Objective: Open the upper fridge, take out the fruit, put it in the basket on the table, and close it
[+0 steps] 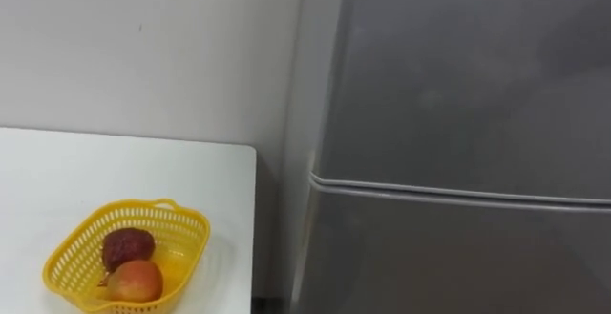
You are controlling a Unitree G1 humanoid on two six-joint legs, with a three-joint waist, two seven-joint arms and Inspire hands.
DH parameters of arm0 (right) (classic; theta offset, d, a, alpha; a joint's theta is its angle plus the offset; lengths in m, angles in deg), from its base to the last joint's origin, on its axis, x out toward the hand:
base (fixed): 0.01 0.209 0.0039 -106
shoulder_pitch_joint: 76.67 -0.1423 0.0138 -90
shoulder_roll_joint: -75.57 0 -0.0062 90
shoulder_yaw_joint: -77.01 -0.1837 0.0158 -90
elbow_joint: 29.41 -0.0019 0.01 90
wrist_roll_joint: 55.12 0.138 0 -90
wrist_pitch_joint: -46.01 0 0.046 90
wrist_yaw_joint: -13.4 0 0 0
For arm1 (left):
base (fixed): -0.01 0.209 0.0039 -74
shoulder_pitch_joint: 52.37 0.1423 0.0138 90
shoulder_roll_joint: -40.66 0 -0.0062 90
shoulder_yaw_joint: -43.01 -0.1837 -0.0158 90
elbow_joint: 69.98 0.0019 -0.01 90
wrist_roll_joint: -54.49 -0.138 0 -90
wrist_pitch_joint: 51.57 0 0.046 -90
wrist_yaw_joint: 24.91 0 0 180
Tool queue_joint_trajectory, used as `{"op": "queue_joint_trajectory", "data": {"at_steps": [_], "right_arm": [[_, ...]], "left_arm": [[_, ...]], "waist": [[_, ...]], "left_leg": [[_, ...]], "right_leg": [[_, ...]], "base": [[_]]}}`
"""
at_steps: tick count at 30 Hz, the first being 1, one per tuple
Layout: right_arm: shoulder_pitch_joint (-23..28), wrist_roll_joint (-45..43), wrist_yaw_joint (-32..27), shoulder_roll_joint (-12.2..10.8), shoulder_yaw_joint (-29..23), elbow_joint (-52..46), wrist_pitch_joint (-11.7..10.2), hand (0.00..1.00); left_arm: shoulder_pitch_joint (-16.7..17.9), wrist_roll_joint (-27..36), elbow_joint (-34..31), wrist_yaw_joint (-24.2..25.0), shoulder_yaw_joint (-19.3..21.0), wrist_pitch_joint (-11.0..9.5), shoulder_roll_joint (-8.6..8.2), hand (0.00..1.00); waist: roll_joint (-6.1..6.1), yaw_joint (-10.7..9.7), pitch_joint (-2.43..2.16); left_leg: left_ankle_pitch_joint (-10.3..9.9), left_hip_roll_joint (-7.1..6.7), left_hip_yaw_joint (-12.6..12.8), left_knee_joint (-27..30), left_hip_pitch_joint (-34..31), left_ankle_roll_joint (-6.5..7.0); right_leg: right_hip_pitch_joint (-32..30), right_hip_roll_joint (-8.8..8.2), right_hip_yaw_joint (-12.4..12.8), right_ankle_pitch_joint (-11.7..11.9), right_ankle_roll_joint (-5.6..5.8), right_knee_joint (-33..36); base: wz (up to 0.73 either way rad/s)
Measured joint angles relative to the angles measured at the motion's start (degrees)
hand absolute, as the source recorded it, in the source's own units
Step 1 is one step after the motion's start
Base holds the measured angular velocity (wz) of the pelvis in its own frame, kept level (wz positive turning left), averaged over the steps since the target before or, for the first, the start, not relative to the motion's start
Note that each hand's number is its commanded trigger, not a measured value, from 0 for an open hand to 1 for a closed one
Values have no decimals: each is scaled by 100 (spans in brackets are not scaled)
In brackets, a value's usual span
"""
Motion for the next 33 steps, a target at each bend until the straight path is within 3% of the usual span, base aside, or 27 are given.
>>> {"op": "queue_joint_trajectory", "data": {"at_steps": [4,5,7,11,15,22,27,33], "right_arm": [[108,457,-150,-222,-178,389,0,0],[210,602,-182,-264,-211,534,27,0],[361,841,-232,-439,-245,650,57,0],[791,1310,-238,-1096,-240,751,155,0],[951,1701,-324,-1445,-212,1142,178,0],[951,1751,-407,-1592,-137,1993,173,0],[974,1853,-352,-1874,-22,2954,188,0],[1219,1847,90,-2113,267,3885,450,0]], "left_arm": [[4,-3,-21,-27,93,23,-85,0],[-10,-5,-21,-27,106,58,-118,0],[-16,1,-33,-27,107,100,-144,0],[2,5,-135,-26,94,276,-190,0],[23,14,-154,-30,93,294,-192,0],[25,16,-169,-113,125,295,-358,0],[18,36,-268,-139,97,361,-403,0],[29,32,-305,-151,128,387,-436,0]], "waist": [[147,-44,-16],[198,-41,-41],[248,-58,-36],[298,-72,-6],[348,-86,9],[459,-165,5],[530,-185,-27],[530,-161,-27]], "left_leg": [[1,-6,10,-10,4,1],[1,-7,15,-10,9,1],[1,-2,19,-9,14,0],[1,-4,30,-7,5,0],[1,-29,53,-4,-4,1],[1,-34,93,-12,-2,1],[1,-35,28,-13,-1,1],[1,-39,2,-26,16,1]], "right_leg": [[2,-9,-1,-5,8,2],[7,-9,1,-9,11,2],[20,-6,-3,-11,9,-4],[-25,-6,14,-34,13,-4],[-102,-18,130,-68,28,34],[-111,-22,142,-79,37,74],[-96,-20,134,-87,33,60],[-29,-27,127,-107,27,67]], "base": [[0],[0],[0],[0],[-6],[-3],[2],[2]]}}
